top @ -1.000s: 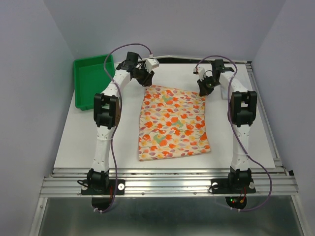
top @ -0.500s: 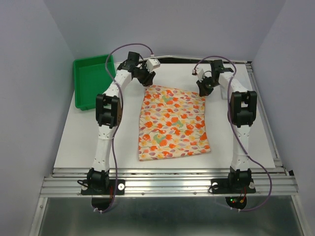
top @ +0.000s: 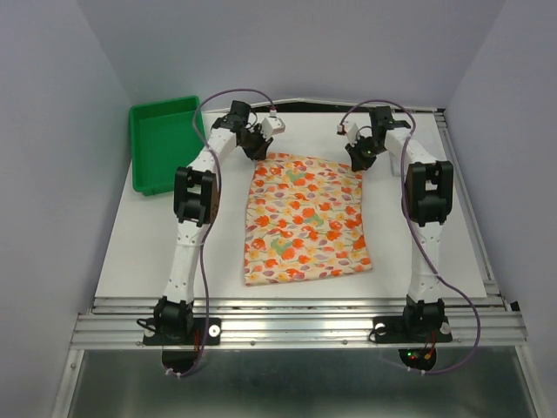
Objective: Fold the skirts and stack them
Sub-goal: Fold the skirt
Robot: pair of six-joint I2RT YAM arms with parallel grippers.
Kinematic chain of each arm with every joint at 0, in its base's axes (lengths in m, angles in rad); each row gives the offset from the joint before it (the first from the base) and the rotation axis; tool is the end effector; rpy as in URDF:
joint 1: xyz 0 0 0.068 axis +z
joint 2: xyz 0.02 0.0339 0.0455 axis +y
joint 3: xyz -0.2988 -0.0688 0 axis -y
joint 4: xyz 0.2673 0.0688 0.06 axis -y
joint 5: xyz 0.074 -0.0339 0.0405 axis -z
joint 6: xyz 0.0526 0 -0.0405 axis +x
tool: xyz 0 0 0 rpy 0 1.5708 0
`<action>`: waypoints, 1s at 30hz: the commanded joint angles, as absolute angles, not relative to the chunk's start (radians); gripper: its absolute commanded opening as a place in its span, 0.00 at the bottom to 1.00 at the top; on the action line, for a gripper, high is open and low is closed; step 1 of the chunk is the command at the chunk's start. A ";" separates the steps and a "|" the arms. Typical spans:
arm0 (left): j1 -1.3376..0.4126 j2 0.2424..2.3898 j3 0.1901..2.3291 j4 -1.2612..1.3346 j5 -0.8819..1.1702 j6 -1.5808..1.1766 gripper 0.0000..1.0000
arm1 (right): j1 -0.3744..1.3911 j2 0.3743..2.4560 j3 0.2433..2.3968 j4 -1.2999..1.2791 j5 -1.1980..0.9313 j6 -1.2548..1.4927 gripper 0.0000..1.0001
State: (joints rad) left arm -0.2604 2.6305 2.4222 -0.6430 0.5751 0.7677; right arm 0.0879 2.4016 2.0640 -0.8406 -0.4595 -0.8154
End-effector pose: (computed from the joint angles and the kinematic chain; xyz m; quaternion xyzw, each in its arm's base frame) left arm 0.6037 -0.1905 0.1742 0.5283 0.7325 -0.1722 0.3934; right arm 0.5549 0.0723 0.1711 -0.4568 0.8399 0.1412 0.2570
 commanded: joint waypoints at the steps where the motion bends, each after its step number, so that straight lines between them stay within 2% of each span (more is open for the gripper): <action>1: -0.278 2.617 2.461 -0.715 0.580 0.804 0.13 | 0.109 2.405 2.052 -0.864 -0.436 -0.818 0.01; 2: -0.276 2.617 2.459 -0.715 0.578 0.805 0.01 | 0.109 2.404 2.054 -0.861 -0.434 -0.812 0.01; 3: -0.278 2.614 2.456 -0.715 0.572 0.804 0.00 | 0.109 2.402 2.062 -0.859 -0.433 -0.807 0.01; 18: -0.230 2.264 2.252 -0.447 0.471 0.698 0.00 | 0.109 2.248 2.131 -0.816 -0.374 -0.732 0.01; 24: -0.225 2.125 2.112 -0.420 0.440 0.729 0.00 | 0.109 2.168 2.115 -0.818 -0.362 -0.736 0.01; 30: -0.225 1.912 1.846 -0.384 0.449 0.790 0.00 | 0.127 2.053 2.019 -0.874 -0.416 -0.761 0.01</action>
